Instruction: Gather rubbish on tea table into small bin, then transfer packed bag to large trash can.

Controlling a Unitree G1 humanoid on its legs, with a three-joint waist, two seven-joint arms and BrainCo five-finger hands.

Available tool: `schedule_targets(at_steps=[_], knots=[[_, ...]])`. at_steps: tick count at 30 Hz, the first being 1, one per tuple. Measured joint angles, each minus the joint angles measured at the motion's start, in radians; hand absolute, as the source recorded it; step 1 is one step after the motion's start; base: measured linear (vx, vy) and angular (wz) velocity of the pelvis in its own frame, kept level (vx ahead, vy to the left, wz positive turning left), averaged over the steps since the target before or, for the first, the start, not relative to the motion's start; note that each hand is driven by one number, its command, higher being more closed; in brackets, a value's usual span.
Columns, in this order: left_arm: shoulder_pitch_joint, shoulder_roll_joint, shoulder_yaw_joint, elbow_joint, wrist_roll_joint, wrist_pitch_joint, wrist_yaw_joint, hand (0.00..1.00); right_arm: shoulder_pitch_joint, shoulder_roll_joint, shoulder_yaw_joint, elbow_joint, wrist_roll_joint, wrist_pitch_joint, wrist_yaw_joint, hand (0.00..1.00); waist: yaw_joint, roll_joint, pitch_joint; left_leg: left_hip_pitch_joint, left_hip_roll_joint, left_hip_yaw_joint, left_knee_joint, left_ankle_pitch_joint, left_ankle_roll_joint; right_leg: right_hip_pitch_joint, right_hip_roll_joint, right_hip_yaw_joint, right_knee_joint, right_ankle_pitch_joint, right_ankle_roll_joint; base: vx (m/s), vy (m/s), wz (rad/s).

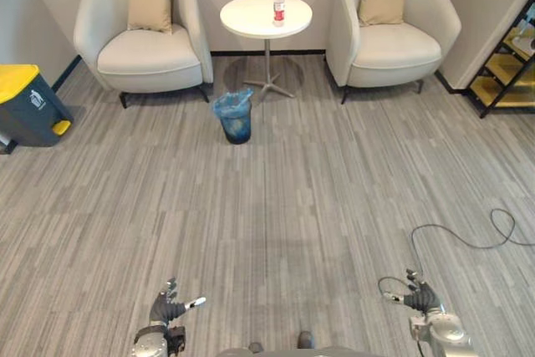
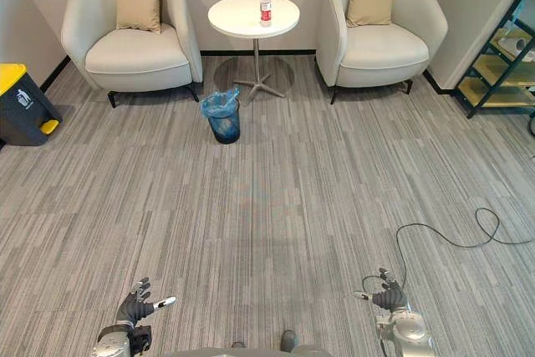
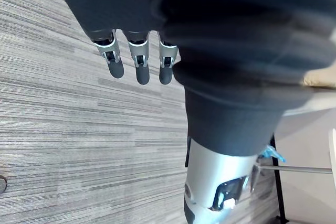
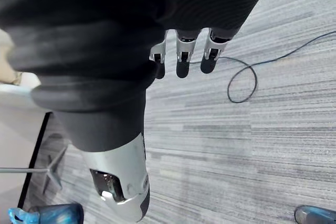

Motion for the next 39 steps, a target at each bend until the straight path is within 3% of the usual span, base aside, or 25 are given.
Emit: schedule_targets(at_steps=[3,5,6,7,9,10,12,14,15,16,17,18,19,21,23,24,25,27,29,32,33,35,36,38,39], knots=[[-0.007,-0.001,0.001,-0.004,-0.003,0.005,0.015,0.00,-0.032,0.003,-0.002,0.007,0.006,0.002,-0.003,0.00,0.000,0.001,0.013,-0.057,0.004,0.020,0.053,-0.031,0.020,-0.047,-0.001,0.015,0.021,-0.020,0.016,-0.01,0.013,-0.21],[-0.006,-0.011,0.001,-0.013,-0.012,0.007,0.016,0.00,-0.059,0.005,-0.004,0.007,0.025,0.003,-0.009,0.00,0.003,0.014,0.035,-0.103,0.019,0.046,0.138,-0.085,0.023,-0.143,0.000,0.015,0.196,-0.111,0.026,0.01,0.028,-0.38],[-0.006,-0.012,0.000,-0.024,-0.013,0.010,0.017,0.00,-0.065,0.011,-0.003,0.006,0.033,0.004,-0.016,0.00,0.006,0.008,0.047,-0.120,0.017,0.058,0.189,-0.123,0.031,-0.214,-0.015,0.007,0.352,-0.191,0.044,0.05,0.028,-0.34],[-0.008,-0.010,0.000,-0.024,-0.023,0.012,0.019,0.00,-0.065,0.017,-0.002,0.006,0.034,0.006,-0.021,0.00,0.007,-0.001,0.060,-0.120,0.013,0.075,0.232,-0.163,0.040,-0.274,-0.036,-0.020,0.497,-0.243,0.060,0.05,0.022,-0.36],[-0.007,-0.008,-0.003,-0.024,-0.036,0.015,0.020,0.00,-0.069,0.022,0.002,0.005,0.034,0.009,-0.021,0.00,0.018,0.007,0.074,-0.112,0.022,0.086,0.281,-0.213,0.049,-0.355,-0.068,-0.097,0.695,-0.267,0.081,0.15,0.003,-0.27],[-0.009,-0.004,-0.003,-0.025,-0.045,0.015,0.028,0.00,-0.069,0.023,0.004,0.005,0.036,0.013,-0.021,0.00,0.013,0.003,0.083,-0.084,0.019,0.091,0.280,-0.235,0.050,-0.391,-0.106,-0.161,0.788,-0.302,0.069,0.25,-0.005,-0.17],[-0.008,-0.003,-0.003,-0.025,-0.065,0.015,0.041,0.00,-0.075,0.019,0.009,0.005,0.040,0.017,-0.022,0.00,0.008,0.010,0.093,-0.037,0.034,0.094,0.267,-0.253,0.033,-0.421,-0.132,-0.227,0.783,-0.332,0.064,0.30,-0.026,-0.11],[-0.015,-0.003,-0.002,-0.027,-0.081,0.013,0.047,0.00,-0.089,0.008,0.021,0.003,0.041,0.017,-0.022,0.00,-0.010,0.019,0.102,0.005,0.068,0.090,0.245,-0.270,0.014,-0.475,-0.127,-0.254,0.717,-0.327,0.061,0.42,-0.097,0.07],[-0.027,-0.005,-0.003,-0.027,-0.088,0.013,0.052,0.00,-0.097,-0.004,0.029,0.002,0.041,0.017,-0.023,0.00,-0.018,0.039,0.116,0.027,0.088,0.086,0.224,-0.273,0.007,-0.506,-0.116,-0.251,0.657,-0.308,0.066,0.58,-0.180,0.35],[-0.053,-0.010,-0.003,-0.027,-0.088,0.012,0.058,0.00,-0.104,-0.026,0.029,-0.008,0.043,0.017,-0.024,0.00,-0.035,0.043,0.130,0.068,0.117,0.062,0.184,-0.271,0.001,-0.536,-0.102,-0.235,0.526,-0.225,0.076,0.52,-0.184,0.29],[-0.053,-0.010,-0.004,-0.027,-0.088,0.012,0.058,0.00,-0.104,-0.027,0.029,-0.009,0.043,0.017,-0.024,0.00,-0.035,0.043,0.130,0.068,0.117,0.061,0.183,-0.271,0.001,-0.536,-0.102,-0.234,0.524,-0.224,0.076,0.60,-0.239,0.58],[-0.080,-0.011,-0.012,-0.027,-0.087,0.011,0.058,0.00,-0.102,-0.054,0.028,-0.013,0.051,0.018,-0.035,0.00,-0.046,0.037,0.131,0.104,0.139,0.016,0.171,-0.276,-0.050,-0.544,-0.104,-0.213,0.439,0.015,0.043,0.51,-0.229,0.36],[-0.094,-0.019,-0.012,-0.026,-0.087,0.011,0.058,0.00,-0.105,-0.063,0.026,-0.013,0.051,0.019,-0.043,0.00,-0.043,0.054,0.136,0.097,0.163,0.001,0.193,-0.275,-0.056,-0.552,-0.090,-0.227,0.483,-0.022,-0.019,0.61,-0.319,0.43],[-0.108,-0.018,-0.012,-0.031,-0.086,0.001,0.058,0.00,-0.120,-0.057,0.022,-0.042,0.061,0.019,-0.043,0.00,-0.045,0.060,0.137,0.023,0.199,-0.048,0.409,-0.215,-0.105,-0.545,-0.084,-0.257,0.604,-0.153,-0.048,0.65,-0.386,0.26],[-0.106,-0.022,-0.013,-0.029,-0.086,0.001,0.057,0.00,-0.118,-0.051,0.039,-0.044,0.071,0.018,-0.044,0.00,-0.039,0.069,0.146,-0.118,0.256,-0.080,0.787,-0.039,-0.076,-0.424,-0.051,-0.285,0.564,-0.217,-0.069,0.63,-0.348,0.29],[-0.101,-0.023,-0.013,-0.033,-0.086,0.001,0.057,0.00,-0.118,-0.046,0.052,-0.044,0.075,0.018,-0.044,0.00,-0.025,0.075,0.152,-0.216,0.304,-0.070,1.032,-0.056,-0.052,-0.318,-0.013,-0.292,0.495,-0.221,-0.071,0.60,-0.289,0.11],[-0.100,-0.023,-0.014,-0.033,-0.086,0.003,0.057,0.00,-0.121,-0.037,0.053,-0.045,0.081,0.010,-0.046,0.00,-0.003,0.062,0.166,-0.292,0.320,-0.037,1.177,-0.077,-0.019,-0.207,0.004,-0.289,0.420,-0.221,-0.071,0.59,-0.259,0.03],[-0.084,-0.024,-0.022,-0.060,-0.087,0.003,0.057,0.00,-0.121,-0.035,0.050,-0.050,0.105,-0.005,-0.048,0.00,0.025,0.034,0.180,-0.385,0.297,0.030,1.201,-0.100,-0.007,-0.073,0.004,-0.272,0.306,-0.220,-0.071,0.53,-0.206,-0.03],[-0.066,-0.029,-0.021,-0.085,-0.087,0.003,0.057,0.00,-0.132,-0.040,0.049,-0.057,0.115,-0.007,-0.050,0.00,0.036,0.032,0.180,-0.486,0.265,0.078,1.071,-0.127,-0.021,0.003,0.006,-0.264,0.225,-0.220,-0.070,0.59,-0.155,-0.15],[-0.052,-0.042,-0.014,-0.091,-0.088,0.003,0.057,0.00,-0.153,-0.039,0.044,-0.057,0.117,-0.006,-0.049,0.00,0.082,0.027,0.185,-0.547,0.166,0.123,0.644,-0.123,-0.036,0.084,-0.010,-0.215,0.164,-0.233,-0.048,0.53,0.015,-0.46],[-0.041,-0.059,-0.004,-0.091,-0.088,0.003,0.057,0.00,-0.153,-0.039,0.039,-0.057,0.117,-0.006,-0.049,0.00,0.084,0.026,0.186,-0.540,0.117,0.123,0.441,-0.075,-0.050,0.129,-0.016,-0.205,0.140,-0.252,-0.019,0.44,0.087,-0.27],[-0.013,-0.076,-0.003,-0.091,-0.088,0.003,0.057,0.00,-0.147,-0.043,0.041,-0.057,0.117,-0.006,-0.056,0.00,0.086,0.060,0.169,-0.522,0.095,0.125,0.234,0.033,0.000,0.187,0.006,-0.182,0.127,-0.299,0.024,0.59,0.172,-0.47],[-0.001,-0.075,0.004,-0.086,-0.088,0.004,0.058,0.00,-0.143,-0.029,0.043,-0.057,0.116,-0.005,-0.064,0.00,0.105,0.061,0.157,-0.522,0.079,0.097,0.275,0.175,0.075,0.230,-0.001,-0.155,0.133,-0.350,0.054,0.61,0.203,-0.48],[-0.016,-0.084,0.018,-0.085,-0.088,0.003,0.057,0.00,-0.128,-0.004,0.043,-0.050,0.109,-0.004,-0.064,0.00,0.105,-0.006,0.138,-0.547,0.033,0.106,0.371,0.082,0.106,0.204,-0.070,-0.159,0.248,-0.384,0.102,0.61,0.178,0.07],[-0.016,-0.087,0.017,-0.082,-0.088,0.004,0.056,0.00,-0.126,0.007,0.040,-0.033,0.108,-0.004,-0.064,0.00,0.104,-0.021,0.131,-0.541,0.023,0.098,0.410,0.022,0.113,0.123,-0.100,-0.154,0.460,-0.384,0.115,0.71,0.207,0.33]])
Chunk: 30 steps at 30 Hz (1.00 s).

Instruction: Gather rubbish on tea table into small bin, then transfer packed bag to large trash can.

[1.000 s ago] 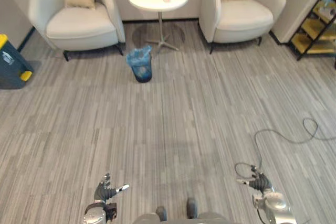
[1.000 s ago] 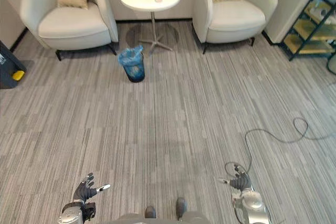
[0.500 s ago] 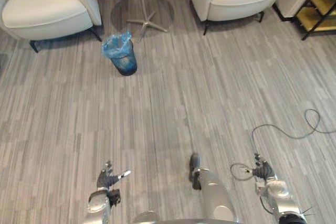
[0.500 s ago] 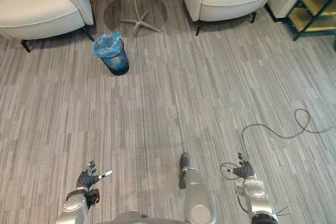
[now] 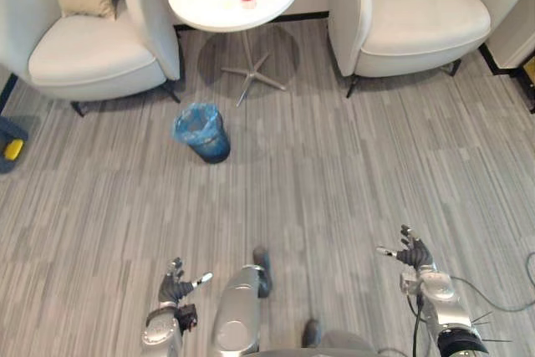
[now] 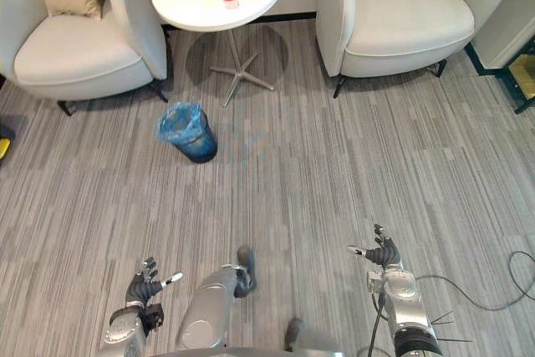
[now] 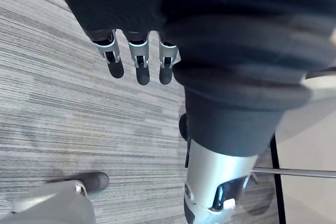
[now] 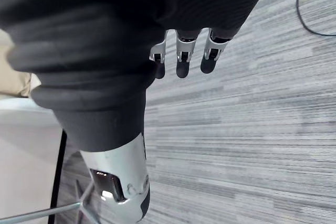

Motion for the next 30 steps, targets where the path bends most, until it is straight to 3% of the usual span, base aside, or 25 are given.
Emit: schedule_targets(at_steps=[1,2,3,4,5,7,9,10,11,12,13,14,15,17,18,19,21,23,25,26,27,28,30], knots=[[0.000,0.004,0.000,0.002,0.000,0.002,0.000,0.00,0.005,0.006,0.000,0.002,0.000,0.000,0.000,0.00,-0.002,-0.010,0.000,0.015,-0.013,-0.009,0.014,-0.026,0.003,-0.049,-0.018,0.007,0.129,0.020,0.034,0.59,0.180,0.45],[-0.003,0.020,-0.006,0.002,0.000,0.009,0.002,0.00,0.017,0.018,0.001,0.002,-0.003,0.000,0.000,0.00,-0.014,-0.029,0.000,0.060,-0.043,-0.030,0.034,-0.073,0.004,-0.142,-0.053,0.044,0.404,0.085,0.119,0.71,0.197,0.68],[-0.010,0.038,-0.021,0.002,0.000,0.014,0.003,0.00,0.016,0.024,0.006,0.008,-0.007,0.003,0.000,0.00,-0.028,-0.034,0.001,0.119,-0.070,-0.055,0.039,-0.108,0.016,-0.220,-0.074,0.063,0.619,0.077,0.104,0.48,0.116,0.76],[-0.012,0.043,-0.027,0.000,0.000,0.013,0.003,0.00,0.017,0.025,0.012,0.008,-0.011,0.003,0.000,0.00,-0.032,-0.031,0.002,0.156,-0.079,-0.068,0.030,-0.122,0.021,-0.252,-0.078,0.066,0.680,0.068,0.086,0.58,0.117,0.67],[-0.014,0.045,-0.029,-0.001,-0.001,0.012,0.004,0.00,0.021,0.025,0.030,0.008,-0.015,0.001,0.001,0.00,-0.044,-0.021,0.002,0.236,-0.085,-0.086,-0.002,-0.145,0.028,-0.313,-0.075,0.058,0.704,0.045,0.040,0.45,0.075,0.43],[-0.020,0.053,-0.039,-0.007,-0.002,0.010,0.005,0.00,0.019,0.033,0.049,-0.003,-0.032,-0.004,0.003,0.00,-0.059,-0.004,0.001,0.357,-0.091,-0.142,-0.096,-0.152,0.028,-0.424,-0.075,0.004,0.573,0.011,-0.021,0.65,0.058,0.69],[-0.035,0.052,-0.042,-0.008,-0.004,0.007,0.003,0.00,0.019,0.033,0.048,-0.003,-0.035,-0.005,0.007,0.00,-0.077,0.004,0.005,0.411,-0.090,-0.187,-0.134,-0.151,0.027,-0.473,-0.064,-0.019,0.405,0.012,-0.028,0.59,-0.059,0.87],[-0.046,0.050,-0.051,-0.006,-0.010,0.007,0.003,0.00,0.029,0.031,0.044,-0.002,-0.037,-0.005,0.008,0.00,-0.087,0.008,0.008,0.466,-0.087,-0.237,-0.175,-0.165,0.008,-0.506,-0.042,0.001,0.105,0.076,-0.016,0.44,-0.082,0.82],[-0.051,0.051,-0.054,-0.006,-0.011,0.007,0.003,0.00,0.035,0.031,0.042,-0.003,-0.038,-0.005,0.008,0.00,-0.086,0.006,0.008,0.481,-0.086,-0.252,-0.181,-0.176,-0.003,-0.514,-0.037,0.017,0.002,0.120,-0.012,0.66,-0.174,1.05],[-0.058,0.051,-0.058,-0.005,-0.011,0.007,0.003,0.00,0.046,0.033,0.040,-0.003,-0.038,-0.001,0.008,0.00,-0.086,0.002,0.010,0.511,-0.081,-0.280,-0.181,-0.204,-0.027,-0.523,-0.027,0.044,-0.132,0.236,-0.012,0.56,-0.203,0.83],[-0.055,0.051,-0.062,-0.004,-0.010,0.007,0.003,0.00,0.058,0.036,0.040,-0.004,-0.039,0.000,0.008,0.00,-0.085,0.001,0.008,0.541,-0.068,-0.300,-0.177,-0.236,-0.051,-0.509,-0.015,0.068,-0.161,0.333,-0.020,0.68,-0.259,0.80],[-0.052,0.050,-0.062,-0.002,-0.010,0.007,0.003,0.00,0.062,0.037,0.039,-0.005,-0.040,0.002,0.008,0.00,-0.085,0.005,0.004,0.553,-0.053,-0.310,-0.169,-0.255,-0.065,-0.500,-0.004,0.076,-0.149,0.373,-0.048,0.61,-0.255,0.60],[-0.046,0.047,-0.062,0.005,-0.010,0.008,0.003,0.00,0.063,0.041,0.039,-0.010,-0.040,0.003,0.008,0.00,-0.082,0.024,-0.003,0.546,-0.016,-0.321,-0.122,-0.284,-0.097,-0.501,0.024,0.058,-0.105,0.359,-0.085,0.58,-0.261,0.46],[-0.044,0.047,-0.062,0.013,-0.005,0.009,0.003,0.00,0.065,0.053,0.039,-0.048,-0.042,0.003,0.009,0.00,-0.084,0.029,-0.003,0.461,0.017,-0.302,0.101,-0.269,-0.125,-0.474,0.041,0.016,-0.065,0.287,-0.102,0.54,-0.271,0.44],[-0.040,0.036,-0.061,0.012,0.001,0.010,0.002,0.00,0.082,0.059,0.041,-0.085,-0.040,0.003,0.007,0.00,-0.082,0.040,-0.001,0.384,0.059,-0.264,0.330,-0.207,-0.190,-0.413,0.067,-0.001,-0.074,0.256,-0.121,0.52,-0.251,0.24],[-0.025,0.028,-0.062,0.010,0.002,0.011,0.001,0.00,0.093,0.067,0.051,-0.120,-0.039,0.001,0.005,0.00,-0.074,0.048,0.001,0.304,0.121,-0.218,0.540,-0.174,-0.192,-0.333,0.101,-0.006,-0.106,0.234,-0.139,0.53,-0.220,0.12],[-0.025,0.029,-0.069,0.011,0.002,0.014,0.001,0.00,0.093,0.084,0.047,-0.144,-0.031,-0.008,-0.003,0.00,-0.064,0.033,0.007,0.224,0.167,-0.165,0.658,-0.201,-0.150,-0.222,0.113,-0.001,-0.169,0.222,-0.150,0.46,-0.140,-0.06],[-0.036,0.028,-0.077,0.003,0.001,0.013,0.000,0.00,0.091,0.080,0.039,-0.150,-0.030,-0.010,-0.005,0.00,-0.049,0.011,0.007,0.153,0.163,-0.123,0.581,-0.225,-0.134,-0.155,0.094,0.018,-0.228,0.221,-0.147,0.42,-0.095,-0.18],[-0.037,0.027,-0.078,0.002,0.001,0.013,0.000,0.00,0.090,0.082,0.014,-0.151,-0.025,-0.010,-0.015,0.00,-0.051,0.013,0.009,0.123,0.142,-0.112,0.358,-0.232,-0.151,-0.120,0.070,0.020,-0.245,0.212,-0.132,0.38,0.030,-0.16],[-0.037,0.025,-0.079,0.001,0.001,0.013,0.000,0.00,0.095,0.081,-0.007,-0.152,-0.018,-0.010,-0.022,0.00,-0.053,0.023,0.009,0.128,0.118,-0.110,0.168,-0.200,-0.177,-0.099,0.058,0.024,-0.248,0.193,-0.106,0.38,0.153,-0.15],[-0.033,0.015,-0.081,0.000,0.001,0.012,0.001,0.00,0.111,0.067,-0.025,-0.162,-0.017,-0.010,-0.025,0.00,-0.053,0.056,0.000,0.140,0.113,-0.135,-0.011,-0.062,-0.187,-0.082,0.073,0.031,-0.247,0.165,-0.083,0.32,0.163,-0.18],[-0.030,0.009,-0.081,-0.002,0.001,0.011,0.002,0.00,0.119,0.059,-0.032,-0.162,-0.017,-0.010,-0.026,0.00,-0.051,0.082,0.001,0.140,0.111,-0.158,-0.034,0.030,-0.135,-0.075,0.087,0.042,-0.242,0.142,-0.069,0.34,0.198,-0.15],[-0.028,0.011,-0.081,-0.001,0.001,0.009,0.002,0.00,0.124,0.072,-0.038,-0.165,-0.018,-0.003,-0.033,0.00,-0.052,0.042,0.000,0.154,0.066,-0.142,-0.003,-0.038,-0.120,-0.089,0.024,0.070,-0.167,0.069,-0.040,0.25,0.141,-0.13]])
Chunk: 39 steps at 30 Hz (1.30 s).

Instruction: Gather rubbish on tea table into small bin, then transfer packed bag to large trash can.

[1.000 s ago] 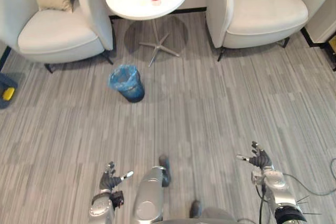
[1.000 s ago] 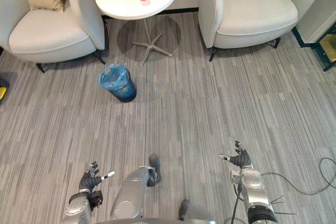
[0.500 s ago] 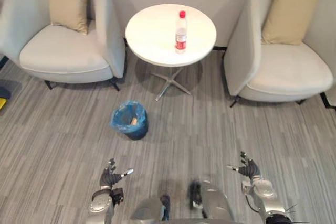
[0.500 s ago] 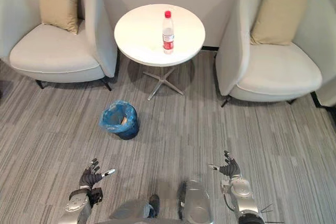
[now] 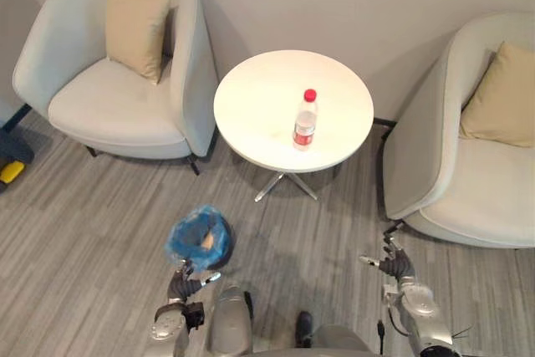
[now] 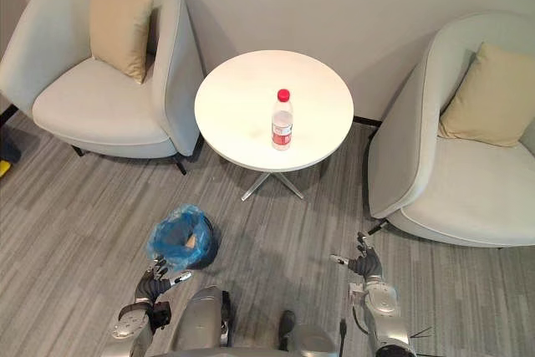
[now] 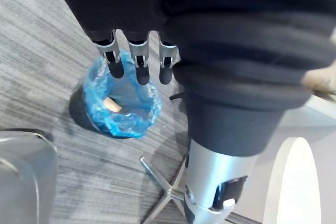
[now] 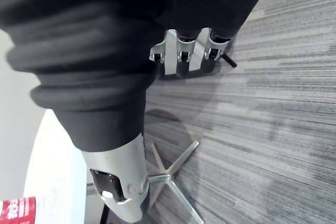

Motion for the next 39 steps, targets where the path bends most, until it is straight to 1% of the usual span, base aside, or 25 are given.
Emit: schedule_targets(at_steps=[1,2,3,4,5,6,7,8,10,11,12,13,14,15,16,17,19,22,26,29,30,31,34,36,39], knots=[[0.003,-0.004,-0.007,0.002,0.000,0.002,-0.002,0.00,-0.004,0.000,-0.001,0.000,-0.002,0.000,0.000,0.00,0.002,-0.019,-0.001,0.007,-0.022,0.025,0.021,-0.052,0.007,-0.023,-0.037,0.016,0.068,-0.041,0.014,0.20,0.114,-0.25],[0.005,-0.006,-0.007,0.002,0.000,0.003,-0.001,0.00,-0.010,0.001,0.001,0.000,-0.003,0.000,0.001,0.00,0.003,-0.025,0.000,0.015,-0.031,0.039,0.031,-0.073,0.011,-0.034,-0.052,0.033,0.106,-0.055,0.022,0.24,0.163,-0.42],[0.022,-0.009,-0.012,0.004,0.000,0.005,-0.001,0.00,-0.027,0.003,0.003,-0.001,-0.004,0.000,0.001,0.00,-0.001,-0.025,0.000,0.037,-0.038,0.055,0.037,-0.101,0.019,-0.067,-0.067,0.060,0.212,-0.057,0.032,0.24,0.166,-0.43],[0.031,-0.001,-0.024,0.003,0.000,0.005,-0.001,0.00,-0.037,0.008,0.008,-0.009,-0.004,-0.002,0.001,0.00,-0.003,-0.024,0.000,0.070,-0.041,0.063,0.025,-0.114,0.032,-0.121,-0.076,0.076,0.347,-0.032,0.057,0.27,0.169,-0.34],[0.031,0.006,-0.030,0.003,0.000,0.005,-0.001,0.00,-0.038,0.014,0.009,-0.014,-0.004,-0.003,0.000,0.00,-0.007,-0.023,0.001,0.088,-0.041,0.061,0.019,-0.118,0.039,-0.154,-0.077,0.085,0.415,-0.022,0.071,0.23,0.101,-0.09],[0.028,0.019,-0.036,0.003,-0.001,0.005,-0.001,0.00,-0.025,0.022,0.009,-0.035,-0.005,-0.003,-0.001,0.00,-0.017,-0.028,-0.004,0.119,-0.041,0.058,0.001,-0.120,0.051,-0.182,-0.080,0.093,0.458,-0.039,0.051,0.29,0.081,0.14],[0.022,0.027,-0.034,0.003,-0.001,0.003,0.000,0.00,-0.022,0.021,0.013,-0.067,-0.005,-0.004,-0.004,0.00,-0.024,-0.033,-0.008,0.140,-0.041,0.052,-0.013,-0.119,0.048,-0.208,-0.076,0.091,0.438,-0.050,0.038,0.24,0.034,0.20],[0.020,0.031,-0.034,0.003,-0.001,0.003,0.000,0.00,-0.022,0.021,0.014,-0.088,-0.005,-0.006,-0.010,0.00,-0.029,-0.034,-0.009,0.149,-0.041,0.051,-0.020,-0.118,0.047,-0.224,-0.073,0.096,0.418,-0.050,0.038,0.24,-0.009,0.20],[0.013,0.039,-0.033,0.003,-0.001,0.000,0.000,0.00,-0.022,0.013,0.014,-0.160,-0.006,-0.026,-0.017,0.00,-0.036,-0.040,-0.012,0.173,-0.041,0.033,-0.030,-0.117,0.043,-0.263,-0.054,0.126,0.270,-0.033,0.033,0.24,-0.062,0.32],[0.013,0.041,-0.034,0.003,-0.001,-0.001,0.001,0.00,-0.022,0.013,0.014,-0.172,-0.013,-0.032,-0.020,0.00,-0.036,-0.044,-0.015,0.175,-0.045,0.030,-0.026,-0.118,0.038,-0.264,-0.053,0.133,0.209,0.003,0.026,0.25,-0.109,0.51],[0.008,0.034,-0.034,0.013,0.000,-0.003,0.000,0.00,-0.020,0.009,0.013,-0.193,-0.015,-0.042,-0.022,0.00,-0.038,-0.047,-0.018,0.181,-0.056,0.004,-0.019,-0.124,0.028,-0.256,-0.053,0.136,0.156,0.130,0.040,0.32,-0.161,0.39],[0.010,0.016,-0.035,0.024,0.000,-0.002,-0.001,0.00,-0.022,-0.001,0.012,-0.205,-0.021,-0.043,-0.019,0.00,-0.031,-0.026,-0.033,0.187,-0.043,-0.009,-0.033,-0.119,0.018,-0.233,-0.044,0.128,0.126,0.138,0.030,0.32,-0.163,0.26],[0.016,0.011,-0.034,0.023,0.000,-0.004,-0.001,0.00,-0.020,-0.003,0.016,-0.214,-0.023,-0.043,-0.017,0.00,-0.025,-0.017,-0.039,0.191,-0.036,-0.009,-0.042,-0.119,0.017,-0.225,-0.036,0.126,0.108,0.144,0.024,0.28,-0.159,0.03],[0.031,0.008,-0.033,0.024,0.000,-0.006,-0.001,0.00,-0.026,-0.004,0.029,-0.249,-0.025,-0.047,-0.013,0.00,-0.028,-0.003,-0.047,0.204,-0.023,-0.013,-0.072,-0.113,0.008,-0.206,-0.025,0.115,0.070,0.155,0.020,0.15,-0.098,0.01],[0.036,0.008,-0.033,0.024,0.000,-0.007,-0.002,0.00,-0.025,-0.004,0.034,-0.268,-0.026,-0.049,-0.011,0.00,-0.028,0.000,-0.049,0.212,-0.021,-0.019,-0.088,-0.109,0.001,-0.195,-0.022,0.109,0.056,0.157,0.018,0.18,-0.110,0.11],[0.044,0.005,-0.033,0.025,0.001,-0.009,-0.003,0.00,-0.024,-0.004,0.039,-0.290,-0.031,-0.061,-0.009,0.00,-0.029,0.003,-0.051,0.236,-0.020,-0.024,-0.122,-0.102,-0.009,-0.177,-0.016,0.103,0.038,0.160,0.014,0.16,-0.072,0.09],[0.049,-0.007,-0.034,0.032,0.008,-0.011,-0.013,0.00,-0.021,-0.003,0.042,-0.308,-0.056,-0.074,-0.007,0.00,-0.027,0.004,-0.056,0.275,-0.017,-0.035,-0.168,-0.094,-0.020,-0.135,-0.010,0.089,-0.003,0.166,0.009,0.13,-0.050,0.13],[0.052,-0.011,-0.044,0.057,0.011,-0.012,-0.024,0.00,-0.022,-0.005,0.074,-0.308,-0.061,-0.081,0.006,0.00,-0.027,0.005,-0.067,0.295,-0.016,-0.045,-0.204,-0.089,-0.026,-0.108,-0.011,0.081,-0.046,0.178,0.013,0.06,-0.010,0.09],[0.053,-0.010,-0.065,0.083,0.021,-0.018,-0.034,0.00,-0.031,-0.005,0.137,-0.298,-0.070,-0.082,0.030,0.00,-0.022,0.005,-0.069,0.301,-0.025,-0.049,-0.215,-0.078,-0.023,-0.081,-0.020,0.073,-0.094,0.202,0.018,0.00,0.027,0.07],[0.063,-0.011,-0.080,0.086,0.022,-0.021,-0.044,0.00,-0.087,-0.002,0.178,-0.221,-0.093,-0.082,0.030,0.00,-0.018,0.003,-0.070,0.299,-0.041,-0.059,-0.236,-0.053,-0.017,-0.075,-0.029,0.054,-0.114,0.215,0.024,-0.06,0.012,0.16],[0.064,-0.009,-0.084,0.087,0.022,-0.023,-0.044,0.00,-0.119,-0.002,0.189,-0.182,-0.093,-0.082,0.025,0.00,-0.016,0.004,-0.070,0.297,-0.045,-0.072,-0.257,-0.038,-0.016,-0.077,-0.031,0.049,-0.124,0.227,0.023,-0.09,-0.018,0.23],[0.064,-0.007,-0.090,0.090,0.022,-0.025,-0.044,0.00,-0.144,-0.001,0.196,-0.154,-0.093,-0.081,0.019,0.00,-0.003,0.004,-0.070,0.296,-0.046,-0.077,-0.276,-0.024,-0.016,-0.083,-0.031,0.040,-0.130,0.236,0.022,-0.10,-0.020,0.19],[0.071,-0.007,-0.097,0.106,0.019,-0.030,-0.044,0.00,-0.203,-0.001,0.199,-0.118,-0.101,-0.081,-0.003,0.00,0.009,0.004,-0.069,0.283,-0.055,-0.104,-0.314,0.012,-0.018,-0.095,-0.037,0.021,-0.144,0.251,0.020,-0.12,-0.024,0.25],[0.071,-0.004,-0.097,0.106,0.020,-0.034,-0.043,0.00,-0.252,-0.001,0.198,-0.079,-0.102,-0.081,-0.031,0.00,0.026,0.005,-0.068,0.279,-0.057,-0.108,-0.340,0.035,-0.019,-0.107,-0.039,0.016,-0.150,0.263,0.019,-0.16,-0.016,0.11],[0.075,0.000,-0.098,0.106,0.019,-0.043,-0.040,0.00,-0.343,-0.003,0.192,-0.010,-0.102,-0.078,-0.083,0.00,0.027,0.009,-0.062,0.253,-0.065,-0.133,-0.355,0.059,-0.020,-0.124,-0.045,-0.003,-0.160,0.280,0.020,-0.13,-0.002,0.20]])
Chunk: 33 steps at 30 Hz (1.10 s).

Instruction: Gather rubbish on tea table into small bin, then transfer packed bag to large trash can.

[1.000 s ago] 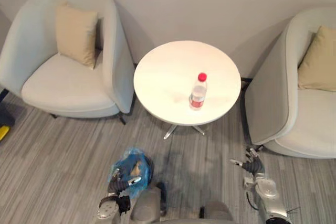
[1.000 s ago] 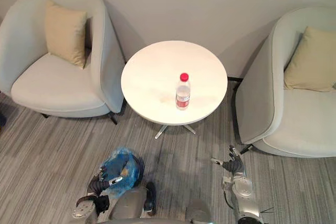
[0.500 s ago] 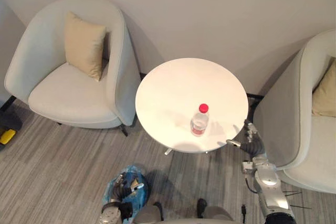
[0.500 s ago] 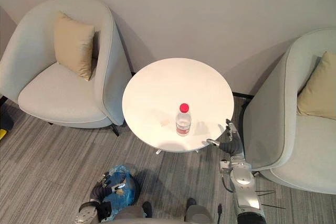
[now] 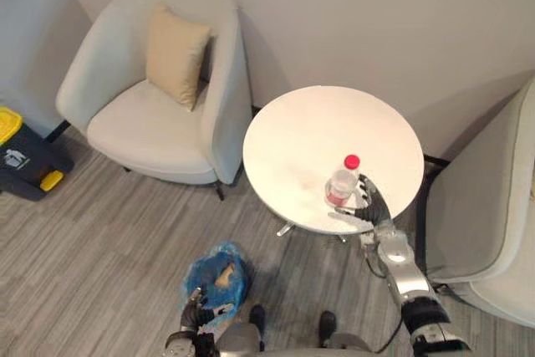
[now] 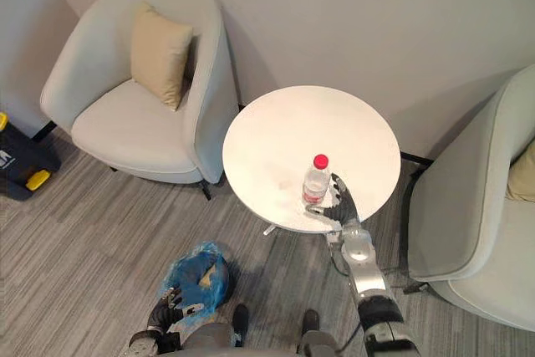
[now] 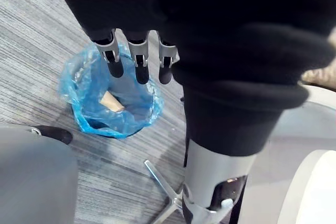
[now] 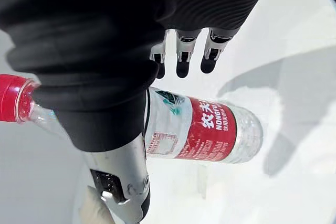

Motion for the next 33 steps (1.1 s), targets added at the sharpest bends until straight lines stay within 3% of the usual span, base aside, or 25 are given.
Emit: schedule_targets(at_steps=[4,5,13,20,23,25,28,33], knots=[[0.006,0.000,-0.001,0.000,-0.003,-0.001,0.003,0.00,-0.077,-0.008,0.000,0.029,0.002,0.002,-0.029,0.00,0.005,0.012,0.012,-0.037,-0.011,-0.021,0.001,0.014,-0.004,-0.026,-0.009,-0.021,-0.002,0.011,0.005,-0.11,0.015,0.18],[0.006,0.000,-0.002,0.000,-0.004,-0.001,0.004,0.00,-0.125,-0.011,-0.002,0.062,0.003,0.003,-0.042,1.00,0.006,0.017,0.025,-0.057,-0.015,-0.028,0.002,0.019,-0.004,-0.035,-0.014,-0.028,-0.009,0.012,0.006,-0.09,0.020,0.23],[-0.001,0.000,-0.014,-0.006,-0.042,-0.003,0.023,0.00,-0.277,-0.052,-0.032,0.144,0.094,0.017,-0.079,1.00,0.052,0.030,0.077,-0.122,-0.030,-0.078,0.014,0.039,-0.001,-0.065,-0.024,-0.074,-0.015,0.024,0.013,-0.01,0.011,0.23],[-0.008,-0.001,-0.013,-0.027,-0.043,-0.005,0.024,0.00,-0.314,-0.069,-0.039,0.119,0.194,0.017,-0.079,1.00,0.053,0.032,0.109,-0.136,-0.033,-0.097,0.025,0.042,0.009,-0.066,-0.024,-0.083,-0.015,0.021,0.009,0.06,-0.008,0.07],[-0.009,-0.001,-0.013,-0.040,-0.043,-0.012,0.024,0.00,-0.274,-0.078,-0.050,-0.038,0.200,0.013,-0.081,1.00,0.052,0.032,0.124,-0.140,-0.033,-0.095,0.043,0.028,0.016,-0.062,-0.022,-0.080,-0.014,0.019,0.007,0.00,0.000,-0.01],[-0.010,-0.002,-0.012,-0.046,-0.042,-0.012,0.023,0.00,-0.190,-0.076,-0.051,-0.215,0.198,-0.013,-0.080,1.00,0.049,0.030,0.124,-0.132,-0.033,-0.099,0.055,0.016,0.018,-0.054,-0.022,-0.080,0.000,0.003,0.002,0.00,-0.003,0.05],[-0.010,-0.002,-0.010,-0.047,-0.042,-0.012,0.023,0.00,-0.108,-0.059,-0.054,-0.345,0.198,-0.038,-0.076,1.00,0.039,0.029,0.124,-0.112,-0.039,-0.120,0.053,0.016,0.018,-0.035,-0.029,-0.097,0.029,-0.028,0.006,0.00,-0.017,0.26],[-0.008,0.001,0.011,-0.050,-0.042,-0.013,0.020,0.00,0.109,0.011,-0.034,-0.549,0.172,-0.072,-0.016,1.00,0.022,0.002,0.111,-0.095,-0.055,-0.217,0.040,0.026,0.005,-0.016,-0.046,-0.190,0.115,-0.108,0.004,0.01,-0.051,0.52]])
